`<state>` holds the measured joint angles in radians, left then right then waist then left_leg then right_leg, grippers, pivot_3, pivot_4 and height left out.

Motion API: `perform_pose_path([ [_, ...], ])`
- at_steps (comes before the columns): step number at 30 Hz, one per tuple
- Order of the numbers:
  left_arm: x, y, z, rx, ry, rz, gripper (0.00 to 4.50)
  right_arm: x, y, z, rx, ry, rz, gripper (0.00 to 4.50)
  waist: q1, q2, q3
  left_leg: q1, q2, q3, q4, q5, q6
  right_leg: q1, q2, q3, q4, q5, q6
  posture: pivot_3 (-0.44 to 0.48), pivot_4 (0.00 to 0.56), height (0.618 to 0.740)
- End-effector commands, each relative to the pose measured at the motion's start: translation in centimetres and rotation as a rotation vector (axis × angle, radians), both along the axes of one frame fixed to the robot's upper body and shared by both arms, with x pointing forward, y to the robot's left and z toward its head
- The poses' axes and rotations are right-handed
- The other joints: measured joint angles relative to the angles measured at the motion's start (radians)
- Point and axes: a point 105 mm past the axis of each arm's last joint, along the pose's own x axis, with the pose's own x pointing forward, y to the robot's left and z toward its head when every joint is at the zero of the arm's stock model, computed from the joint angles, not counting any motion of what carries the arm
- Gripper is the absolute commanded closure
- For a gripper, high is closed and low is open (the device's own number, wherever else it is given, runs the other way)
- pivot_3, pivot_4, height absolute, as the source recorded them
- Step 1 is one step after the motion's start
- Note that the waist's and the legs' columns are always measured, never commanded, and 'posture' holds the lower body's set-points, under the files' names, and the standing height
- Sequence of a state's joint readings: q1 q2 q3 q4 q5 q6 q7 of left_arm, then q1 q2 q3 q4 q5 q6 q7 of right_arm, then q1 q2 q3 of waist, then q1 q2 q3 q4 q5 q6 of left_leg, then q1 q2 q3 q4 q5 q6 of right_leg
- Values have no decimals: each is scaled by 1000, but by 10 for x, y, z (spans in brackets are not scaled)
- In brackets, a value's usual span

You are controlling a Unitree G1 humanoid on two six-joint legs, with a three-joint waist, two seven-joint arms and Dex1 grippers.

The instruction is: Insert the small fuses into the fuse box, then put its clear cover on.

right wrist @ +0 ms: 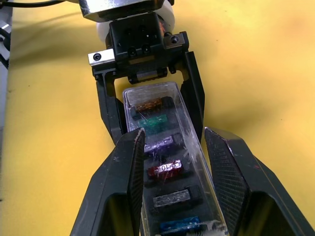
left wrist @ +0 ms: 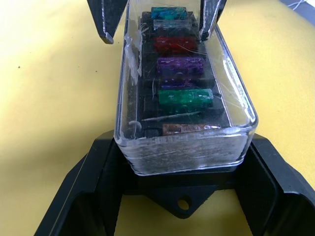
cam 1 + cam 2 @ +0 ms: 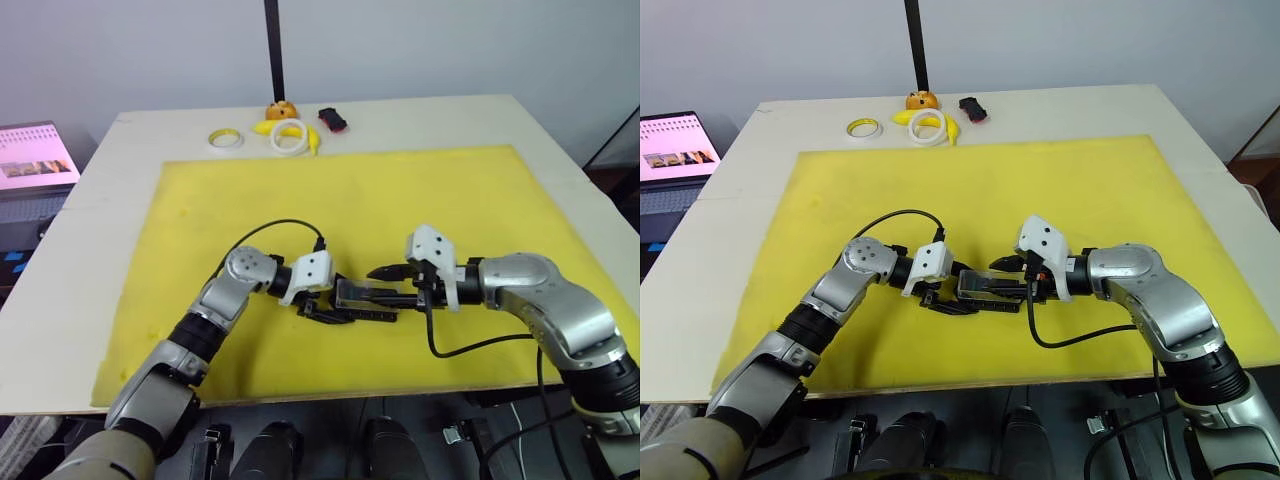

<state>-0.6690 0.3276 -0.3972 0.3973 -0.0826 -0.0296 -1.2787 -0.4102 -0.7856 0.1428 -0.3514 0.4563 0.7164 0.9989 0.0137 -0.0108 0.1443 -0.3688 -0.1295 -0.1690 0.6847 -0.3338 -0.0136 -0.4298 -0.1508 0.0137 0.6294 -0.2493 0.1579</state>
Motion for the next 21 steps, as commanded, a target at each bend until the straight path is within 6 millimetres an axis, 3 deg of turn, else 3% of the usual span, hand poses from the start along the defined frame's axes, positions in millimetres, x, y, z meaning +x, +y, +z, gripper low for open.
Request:
perform_pose_path([
  [1,5,3,7,-14,-32,29,1932,0,4,7,8,-30,21,1742,0,0,0,0,0,0,0,0,0,0,0,0,0,0,0,0,150,740],
  [3,5,3,7,-15,-32,31,1932,0,4,7,6,-30,22,865,0,0,0,0,0,0,0,0,0,0,0,0,0,0,0,0,150,740],
  [21,7,3,8,-19,-32,37,1932,-3,6,-6,-74,-53,56,865,0,0,0,0,0,0,0,0,0,0,0,0,0,0,0,0,150,740],
])
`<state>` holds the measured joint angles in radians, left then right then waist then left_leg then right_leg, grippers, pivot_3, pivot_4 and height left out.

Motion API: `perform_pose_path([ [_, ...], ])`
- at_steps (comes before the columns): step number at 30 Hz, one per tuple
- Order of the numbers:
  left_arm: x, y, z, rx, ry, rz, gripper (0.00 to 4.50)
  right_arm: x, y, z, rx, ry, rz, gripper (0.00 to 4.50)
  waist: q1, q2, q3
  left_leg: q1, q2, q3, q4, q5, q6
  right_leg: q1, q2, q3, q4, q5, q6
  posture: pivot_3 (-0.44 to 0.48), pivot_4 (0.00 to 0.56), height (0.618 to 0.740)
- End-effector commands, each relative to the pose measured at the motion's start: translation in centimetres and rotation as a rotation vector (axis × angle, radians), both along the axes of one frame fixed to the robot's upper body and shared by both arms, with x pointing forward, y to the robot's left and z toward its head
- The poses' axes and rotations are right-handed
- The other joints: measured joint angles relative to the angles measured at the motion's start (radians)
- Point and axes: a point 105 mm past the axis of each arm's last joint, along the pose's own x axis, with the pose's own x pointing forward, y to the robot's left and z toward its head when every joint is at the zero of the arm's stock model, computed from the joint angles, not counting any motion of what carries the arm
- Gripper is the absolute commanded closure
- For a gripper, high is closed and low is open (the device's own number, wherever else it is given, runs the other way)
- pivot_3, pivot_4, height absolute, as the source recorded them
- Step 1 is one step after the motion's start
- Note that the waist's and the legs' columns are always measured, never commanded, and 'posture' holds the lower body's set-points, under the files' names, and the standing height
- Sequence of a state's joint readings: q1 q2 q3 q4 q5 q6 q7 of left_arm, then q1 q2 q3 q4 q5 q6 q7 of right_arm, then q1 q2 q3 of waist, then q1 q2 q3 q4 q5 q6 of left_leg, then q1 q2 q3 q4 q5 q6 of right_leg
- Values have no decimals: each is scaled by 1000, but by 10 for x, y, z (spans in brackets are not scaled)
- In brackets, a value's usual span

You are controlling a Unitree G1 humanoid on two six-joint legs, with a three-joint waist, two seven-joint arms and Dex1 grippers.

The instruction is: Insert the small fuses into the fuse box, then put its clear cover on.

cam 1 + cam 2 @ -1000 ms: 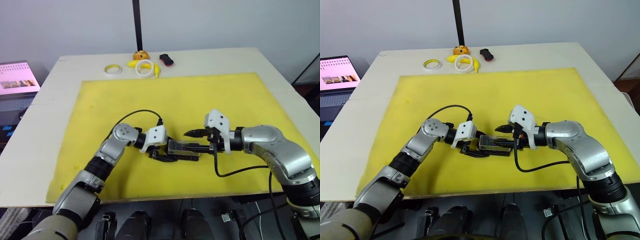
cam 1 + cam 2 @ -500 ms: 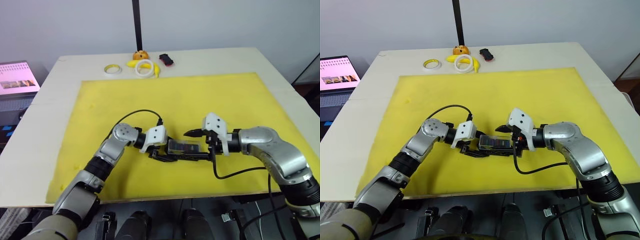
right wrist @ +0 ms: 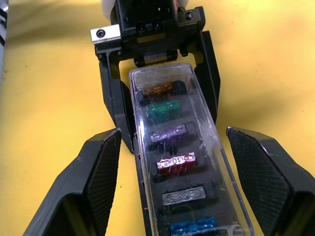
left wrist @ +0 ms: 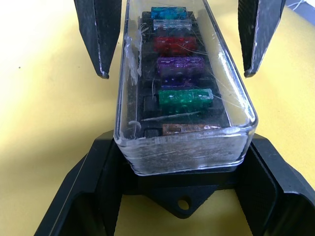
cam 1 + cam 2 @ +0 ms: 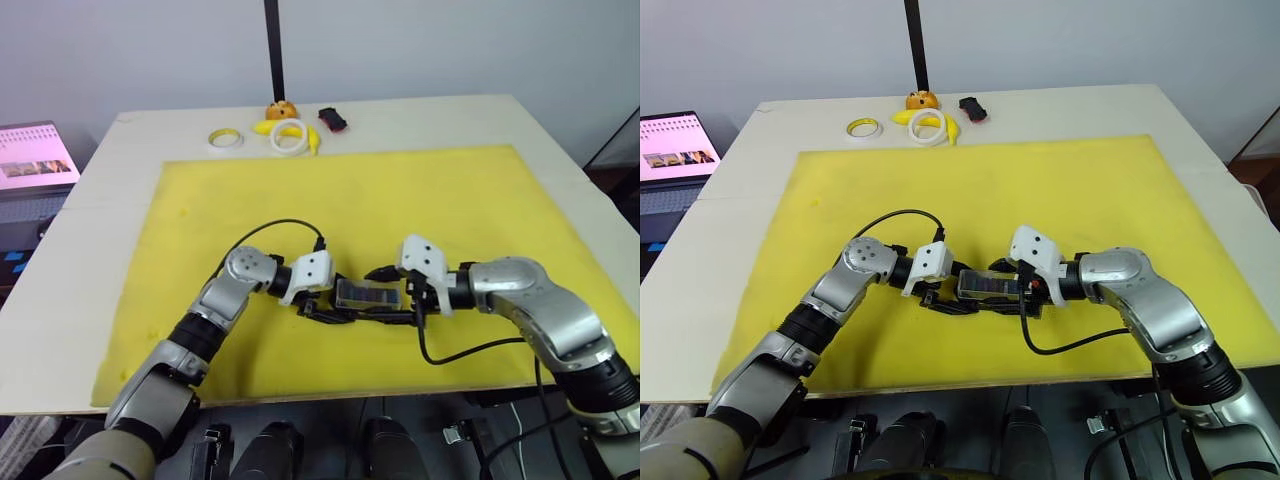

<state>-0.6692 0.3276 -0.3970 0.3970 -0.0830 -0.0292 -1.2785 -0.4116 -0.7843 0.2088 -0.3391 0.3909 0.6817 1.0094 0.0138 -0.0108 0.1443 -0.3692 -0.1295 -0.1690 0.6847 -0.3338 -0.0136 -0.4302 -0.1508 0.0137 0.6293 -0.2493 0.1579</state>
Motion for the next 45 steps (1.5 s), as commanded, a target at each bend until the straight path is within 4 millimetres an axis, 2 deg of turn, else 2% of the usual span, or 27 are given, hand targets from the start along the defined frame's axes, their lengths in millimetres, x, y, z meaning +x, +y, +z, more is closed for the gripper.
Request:
perform_pose_path([
  [1,7,3,8,-18,-32,37,1932,-2,2,8,-13,-56,33,865,0,0,0,0,0,0,0,0,0,0,0,0,0,0,0,0,150,740],
  [21,9,3,9,-18,-37,36,1932,-16,6,9,-71,-105,107,865,0,0,0,0,0,0,0,0,0,0,0,0,0,0,0,0,150,740],
  [37,6,2,7,-18,-31,27,1932,4,1,16,-60,-170,10,865,1,0,0,0,0,0,0,0,0,0,0,0,0,0,0,0,150,740],
  [45,6,1,8,-22,-30,26,1932,-2,4,19,-46,-145,42,865,0,0,0,0,0,0,0,0,0,0,0,0,0,0,0,0,150,740],
])
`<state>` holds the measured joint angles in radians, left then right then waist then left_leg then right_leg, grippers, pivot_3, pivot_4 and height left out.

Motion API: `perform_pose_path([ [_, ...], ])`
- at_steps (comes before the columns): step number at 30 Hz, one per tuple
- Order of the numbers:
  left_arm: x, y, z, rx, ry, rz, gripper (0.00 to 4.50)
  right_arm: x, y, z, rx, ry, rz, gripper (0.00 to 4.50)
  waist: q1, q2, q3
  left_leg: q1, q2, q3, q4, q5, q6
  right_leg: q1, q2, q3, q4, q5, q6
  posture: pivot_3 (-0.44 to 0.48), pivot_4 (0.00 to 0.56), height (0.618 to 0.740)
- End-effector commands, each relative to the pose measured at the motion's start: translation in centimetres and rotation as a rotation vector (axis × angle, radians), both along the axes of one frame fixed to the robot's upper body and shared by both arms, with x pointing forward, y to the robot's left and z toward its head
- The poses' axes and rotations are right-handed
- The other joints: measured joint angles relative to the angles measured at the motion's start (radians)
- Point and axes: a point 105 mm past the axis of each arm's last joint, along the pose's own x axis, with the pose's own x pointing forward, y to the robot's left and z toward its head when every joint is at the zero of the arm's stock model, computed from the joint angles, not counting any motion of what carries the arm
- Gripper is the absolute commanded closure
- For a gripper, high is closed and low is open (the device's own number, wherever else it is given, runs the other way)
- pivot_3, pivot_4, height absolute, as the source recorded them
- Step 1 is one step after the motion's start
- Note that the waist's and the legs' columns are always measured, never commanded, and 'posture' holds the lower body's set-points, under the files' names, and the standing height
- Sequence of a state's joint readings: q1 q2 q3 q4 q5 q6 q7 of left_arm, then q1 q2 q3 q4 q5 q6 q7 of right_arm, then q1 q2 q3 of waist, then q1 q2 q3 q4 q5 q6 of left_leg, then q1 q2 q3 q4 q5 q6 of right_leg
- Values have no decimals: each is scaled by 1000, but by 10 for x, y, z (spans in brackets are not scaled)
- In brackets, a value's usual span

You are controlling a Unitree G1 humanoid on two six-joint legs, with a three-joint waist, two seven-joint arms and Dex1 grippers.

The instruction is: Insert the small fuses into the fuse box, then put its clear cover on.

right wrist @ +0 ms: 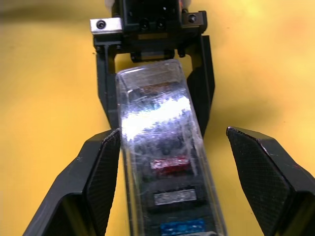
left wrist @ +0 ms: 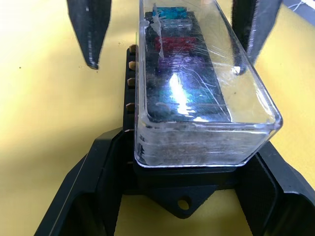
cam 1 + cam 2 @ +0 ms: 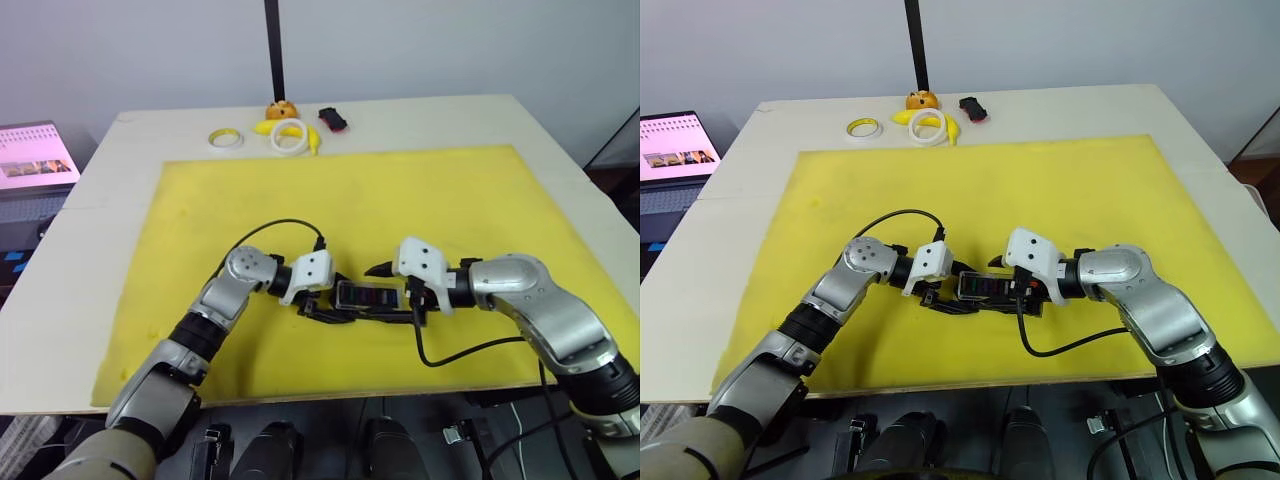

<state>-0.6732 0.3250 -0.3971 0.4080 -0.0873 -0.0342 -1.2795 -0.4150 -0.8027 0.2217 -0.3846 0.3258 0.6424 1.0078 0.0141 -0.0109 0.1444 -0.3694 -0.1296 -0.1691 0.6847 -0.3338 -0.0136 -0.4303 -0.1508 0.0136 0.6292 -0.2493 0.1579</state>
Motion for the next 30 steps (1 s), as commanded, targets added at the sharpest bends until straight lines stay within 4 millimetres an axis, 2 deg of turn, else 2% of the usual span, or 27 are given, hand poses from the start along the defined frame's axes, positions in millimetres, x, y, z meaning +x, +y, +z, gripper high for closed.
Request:
perform_pose_path([
  [1,6,2,9,-18,-33,27,1932,-1,2,13,16,-52,17,865,0,0,0,0,0,0,0,0,0,0,0,0,0,0,0,0,150,740],
  [4,6,2,9,-18,-32,28,1932,-3,3,17,26,-54,29,865,0,0,0,0,0,0,0,0,0,0,0,0,0,0,0,0,150,740],
  [10,7,2,9,-19,-33,30,1932,-1,3,40,151,-96,12,865,0,0,0,0,0,0,0,0,0,0,0,0,0,0,0,0,150,740],
  [12,7,2,9,-22,-34,32,1932,-7,3,42,203,-55,34,865,0,0,0,0,0,0,0,0,0,0,0,0,0,0,0,0,150,740],
  [15,8,1,9,-28,-33,38,1932,-15,6,41,242,-3,60,1780,0,0,0,0,0,0,0,0,0,0,0,0,0,0,0,0,150,740],
  [20,7,-1,8,-30,-28,38,1932,-11,8,27,228,26,25,4183,1,0,0,0,0,0,0,0,0,0,0,0,0,0,0,0,150,740],
  [21,7,-1,7,-29,-27,37,1932,-8,8,22,215,29,6,4461,1,0,0,0,0,0,0,0,0,0,0,0,0,0,0,0,150,740],
  [26,5,-3,7,-38,-18,40,1932,-7,-4,-17,43,107,-40,4461,0,0,0,0,-1,0,0,0,0,0,0,0,0,0,0,0,150,740],
  [30,4,-6,7,-44,-16,38,1932,6,-11,-32,4,140,-148,4461,0,0,0,1,0,-1,0,0,0,1,0,0,0,0,0,0,150,740],
])
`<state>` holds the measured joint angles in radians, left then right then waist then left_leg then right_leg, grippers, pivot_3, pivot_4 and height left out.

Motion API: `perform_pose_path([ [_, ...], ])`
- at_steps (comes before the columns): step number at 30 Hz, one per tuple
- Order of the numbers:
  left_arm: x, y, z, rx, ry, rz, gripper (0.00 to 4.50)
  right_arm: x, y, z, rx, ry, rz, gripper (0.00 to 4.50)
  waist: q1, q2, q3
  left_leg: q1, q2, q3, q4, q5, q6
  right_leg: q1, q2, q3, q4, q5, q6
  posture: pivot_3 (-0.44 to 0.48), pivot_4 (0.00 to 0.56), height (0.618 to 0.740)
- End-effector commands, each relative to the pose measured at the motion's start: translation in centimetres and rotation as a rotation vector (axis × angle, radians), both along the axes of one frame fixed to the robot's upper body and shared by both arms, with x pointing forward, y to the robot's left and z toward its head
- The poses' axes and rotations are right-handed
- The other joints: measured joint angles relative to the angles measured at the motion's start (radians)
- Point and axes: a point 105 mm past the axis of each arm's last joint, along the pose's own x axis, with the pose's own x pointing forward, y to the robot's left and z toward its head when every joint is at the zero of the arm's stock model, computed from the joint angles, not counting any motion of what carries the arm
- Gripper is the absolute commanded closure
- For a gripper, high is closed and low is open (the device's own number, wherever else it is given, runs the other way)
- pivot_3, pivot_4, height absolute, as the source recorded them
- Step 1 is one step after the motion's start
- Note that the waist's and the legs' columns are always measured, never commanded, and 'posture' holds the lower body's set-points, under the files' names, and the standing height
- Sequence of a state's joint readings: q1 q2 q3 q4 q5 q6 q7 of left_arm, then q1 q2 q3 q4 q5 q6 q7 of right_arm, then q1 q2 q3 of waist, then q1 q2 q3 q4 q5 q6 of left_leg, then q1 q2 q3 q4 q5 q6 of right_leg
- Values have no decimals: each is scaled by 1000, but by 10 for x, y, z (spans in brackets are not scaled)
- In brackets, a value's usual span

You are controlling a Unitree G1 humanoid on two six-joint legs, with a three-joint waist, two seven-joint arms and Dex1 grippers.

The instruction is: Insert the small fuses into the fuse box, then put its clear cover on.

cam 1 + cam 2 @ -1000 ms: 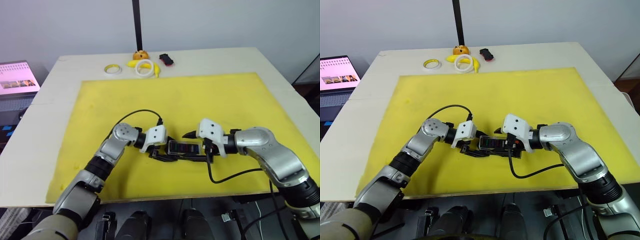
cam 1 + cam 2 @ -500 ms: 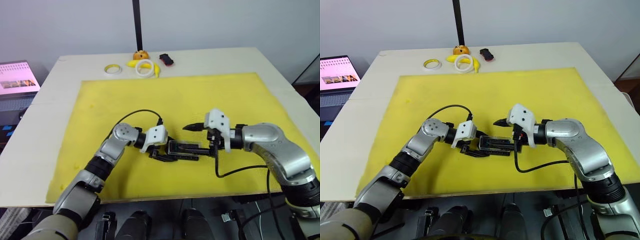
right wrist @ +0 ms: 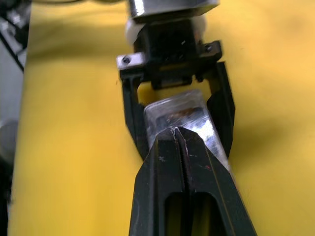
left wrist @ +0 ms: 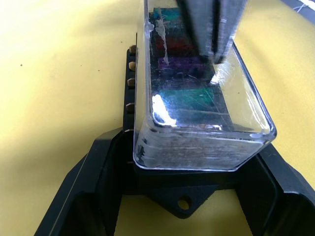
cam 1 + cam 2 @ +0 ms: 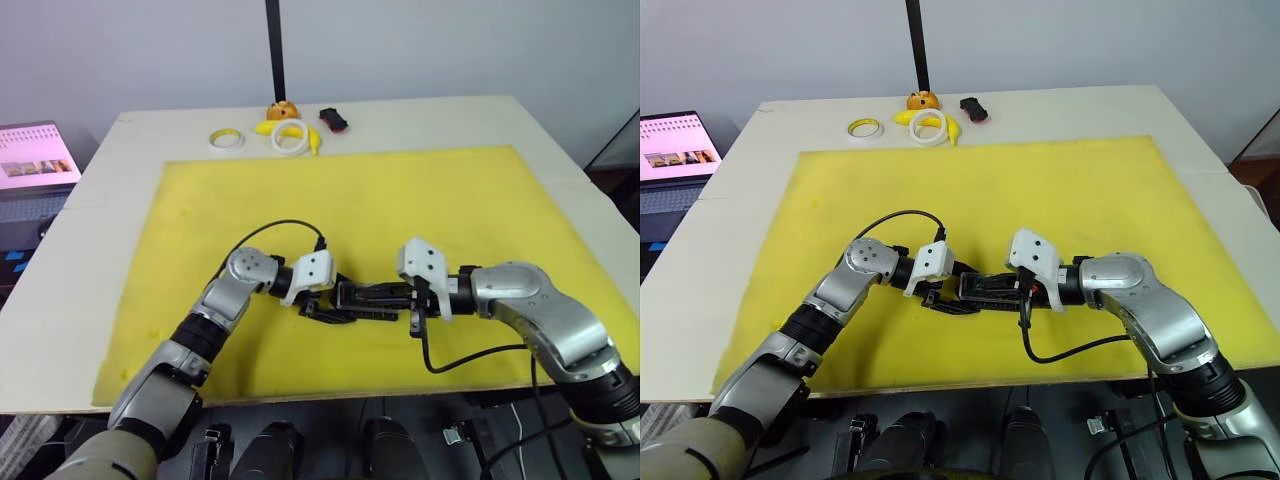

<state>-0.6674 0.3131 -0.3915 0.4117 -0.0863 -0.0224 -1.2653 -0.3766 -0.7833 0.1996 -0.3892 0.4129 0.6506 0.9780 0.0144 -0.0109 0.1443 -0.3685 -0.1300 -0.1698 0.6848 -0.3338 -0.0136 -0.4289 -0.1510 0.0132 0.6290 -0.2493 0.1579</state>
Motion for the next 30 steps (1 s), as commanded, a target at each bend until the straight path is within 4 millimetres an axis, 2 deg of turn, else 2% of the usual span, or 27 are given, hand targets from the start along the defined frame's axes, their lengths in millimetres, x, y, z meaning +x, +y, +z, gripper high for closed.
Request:
perform_pose_path([
  [1,2,-4,9,-34,-30,20,1932,14,-16,-31,-91,102,-152,4461,-1,0,0,1,0,0,0,0,0,0,0,0,0,0,0,0,150,740],
  [14,2,-4,7,-25,-43,13,1932,21,-13,-17,-11,116,-180,4461,0,-1,-1,3,0,0,0,0,0,2,0,0,0,0,0,0,150,740],
  [16,2,-4,7,-26,-42,14,1932,22,-10,-8,22,97,-166,4461,1,-1,-1,3,0,0,0,0,0,2,0,0,0,0,0,0,150,740],
  [20,3,-3,8,-28,-38,22,1932,10,-1,18,75,-43,-57,4461,4,-1,-1,3,0,0,0,0,0,2,0,0,0,0,0,0,150,740],
  [22,4,-3,8,-28,-37,23,1932,5,-2,23,81,-76,-40,4461,3,-1,-1,2,0,0,0,0,0,2,0,0,0,0,0,0,150,740],
  [27,4,-2,8,-29,-36,27,1932,-9,-5,24,45,-110,-8,4461,1,-1,0,0,0,0,0,0,0,0,0,0,0,0,0,0,150,740],
  [30,4,-2,9,-29,-35,26,1932,-10,-5,21,40,-127,-37,4461,1,-1,0,0,0,0,0,0,0,0,0,0,0,0,0,0,150,740],
])
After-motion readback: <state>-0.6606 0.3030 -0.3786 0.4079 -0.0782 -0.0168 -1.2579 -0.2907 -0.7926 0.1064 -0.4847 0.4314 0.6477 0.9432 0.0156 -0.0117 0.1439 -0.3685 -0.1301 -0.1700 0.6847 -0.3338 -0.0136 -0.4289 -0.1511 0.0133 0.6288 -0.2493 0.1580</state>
